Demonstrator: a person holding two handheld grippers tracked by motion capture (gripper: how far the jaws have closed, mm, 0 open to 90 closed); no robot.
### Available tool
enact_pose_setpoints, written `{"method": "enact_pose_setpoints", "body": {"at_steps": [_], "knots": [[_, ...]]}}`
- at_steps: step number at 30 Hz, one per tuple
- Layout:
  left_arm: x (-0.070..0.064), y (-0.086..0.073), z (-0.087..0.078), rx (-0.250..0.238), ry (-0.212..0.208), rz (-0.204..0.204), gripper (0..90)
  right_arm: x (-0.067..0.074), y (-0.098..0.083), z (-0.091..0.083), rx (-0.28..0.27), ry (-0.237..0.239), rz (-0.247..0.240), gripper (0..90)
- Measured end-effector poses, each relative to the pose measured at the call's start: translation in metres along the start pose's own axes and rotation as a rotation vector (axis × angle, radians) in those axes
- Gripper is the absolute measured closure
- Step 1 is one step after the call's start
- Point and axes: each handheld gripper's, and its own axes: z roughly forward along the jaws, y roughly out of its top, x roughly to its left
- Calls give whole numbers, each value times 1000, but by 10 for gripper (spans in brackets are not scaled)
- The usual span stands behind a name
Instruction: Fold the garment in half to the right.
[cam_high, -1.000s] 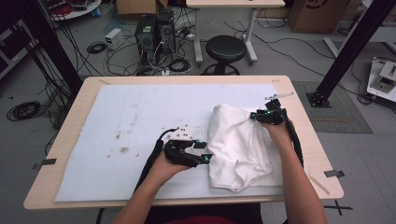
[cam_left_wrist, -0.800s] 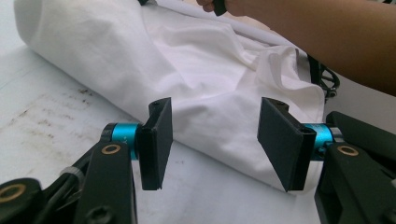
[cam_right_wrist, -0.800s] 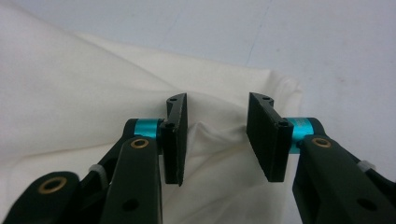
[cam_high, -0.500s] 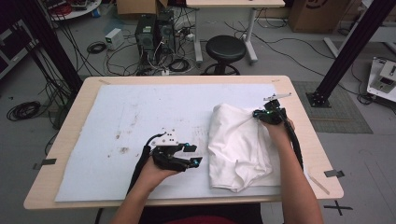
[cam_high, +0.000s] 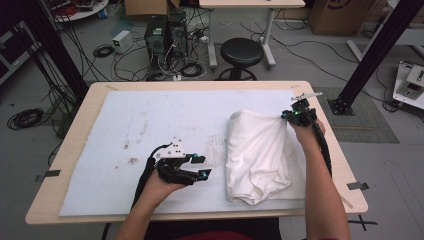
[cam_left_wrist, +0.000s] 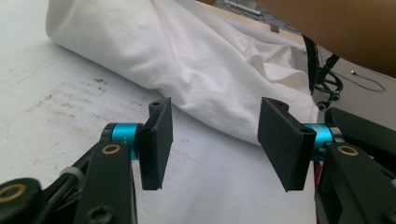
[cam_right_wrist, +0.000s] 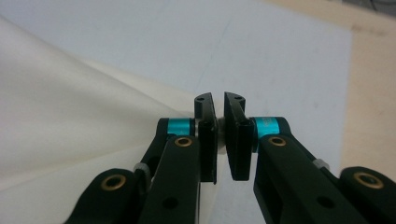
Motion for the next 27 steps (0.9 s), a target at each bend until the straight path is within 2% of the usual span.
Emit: {"method": "enact_pose_setpoints", "body": {"at_steps": [1,2,3,5,7,8,9,11,12,14,16,19,21,25,27], "knots": [[0,-1,-1,8,8,1,454,1,-5,7,23,1,1,853],[1,-2,-1,8,13,1,453,2,-13,15,10,-1,18,847],[2,-2,-2,11,19,4,453,1,-13,14,6,2,33,832],[3,-3,-4,13,27,2,453,4,-9,8,-7,-33,17,696],[4,-3,-5,10,35,1,452,6,-6,2,-27,-48,10,687],[4,-3,-5,6,37,0,450,11,2,-8,-65,-17,-1,686],[4,-2,-5,5,39,0,450,14,6,-12,-84,-10,-8,661],[4,-2,-6,5,44,2,448,27,17,-22,-125,19,-35,646],[4,-2,-6,5,47,0,446,38,24,-26,-144,45,-64,641],[4,-3,-7,4,52,0,438,54,33,-29,-169,80,-103,638],[4,-3,-8,6,53,0,438,73,43,-29,-178,153,-141,638],[4,-5,-8,6,59,-2,438,99,53,-22,-173,220,-210,638],[4,-5,-10,8,60,0,438,113,56,-12,-151,229,-241,638],[4,-6,-11,1,59,-11,438,119,54,12,-70,234,-231,638],[5,-7,-11,4,60,-10,438,120,52,24,-39,253,-223,637]]}}
